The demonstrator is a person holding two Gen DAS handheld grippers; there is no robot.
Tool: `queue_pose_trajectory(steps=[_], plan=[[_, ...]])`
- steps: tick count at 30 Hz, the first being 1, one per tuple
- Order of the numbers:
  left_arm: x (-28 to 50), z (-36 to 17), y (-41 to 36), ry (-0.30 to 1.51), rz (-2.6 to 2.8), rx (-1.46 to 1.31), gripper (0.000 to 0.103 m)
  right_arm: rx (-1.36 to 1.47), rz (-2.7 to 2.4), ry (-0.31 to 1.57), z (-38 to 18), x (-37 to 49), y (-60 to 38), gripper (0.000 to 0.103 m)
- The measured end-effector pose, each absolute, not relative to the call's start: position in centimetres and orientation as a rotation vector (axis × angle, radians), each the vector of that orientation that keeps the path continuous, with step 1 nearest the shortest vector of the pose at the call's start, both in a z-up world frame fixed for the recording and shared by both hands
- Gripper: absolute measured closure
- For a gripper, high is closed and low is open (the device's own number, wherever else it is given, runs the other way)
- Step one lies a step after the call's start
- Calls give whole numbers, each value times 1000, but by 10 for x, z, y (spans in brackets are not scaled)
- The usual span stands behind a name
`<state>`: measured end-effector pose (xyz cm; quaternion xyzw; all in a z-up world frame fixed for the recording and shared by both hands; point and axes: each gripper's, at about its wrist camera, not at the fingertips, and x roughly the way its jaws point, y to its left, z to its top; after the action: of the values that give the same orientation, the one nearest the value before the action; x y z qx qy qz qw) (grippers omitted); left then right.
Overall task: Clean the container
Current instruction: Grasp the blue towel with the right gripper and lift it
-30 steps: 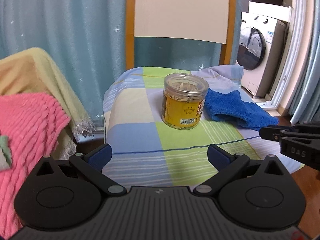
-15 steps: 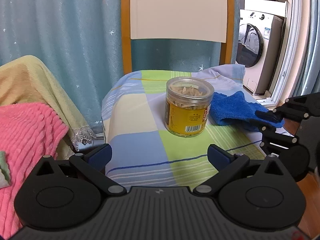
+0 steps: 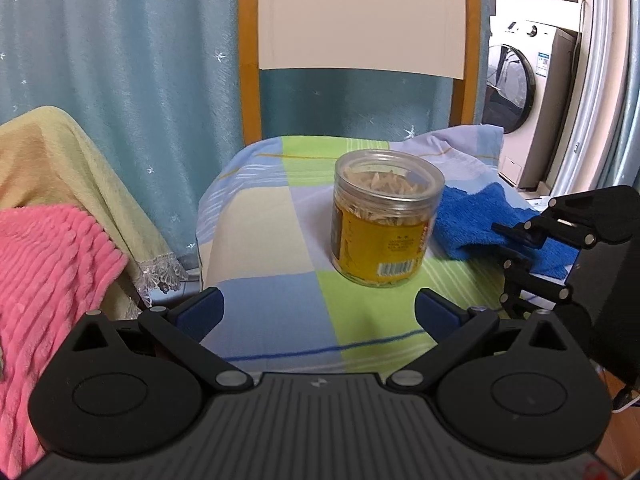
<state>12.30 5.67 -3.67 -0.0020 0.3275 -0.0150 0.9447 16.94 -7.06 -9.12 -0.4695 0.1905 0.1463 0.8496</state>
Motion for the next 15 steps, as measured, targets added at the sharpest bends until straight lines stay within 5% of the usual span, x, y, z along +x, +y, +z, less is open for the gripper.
queue_pose_trajectory(steps=[15], plan=[[155,-53,49,580,-78,74,1,-862,313,360,-86,184,-88,101]])
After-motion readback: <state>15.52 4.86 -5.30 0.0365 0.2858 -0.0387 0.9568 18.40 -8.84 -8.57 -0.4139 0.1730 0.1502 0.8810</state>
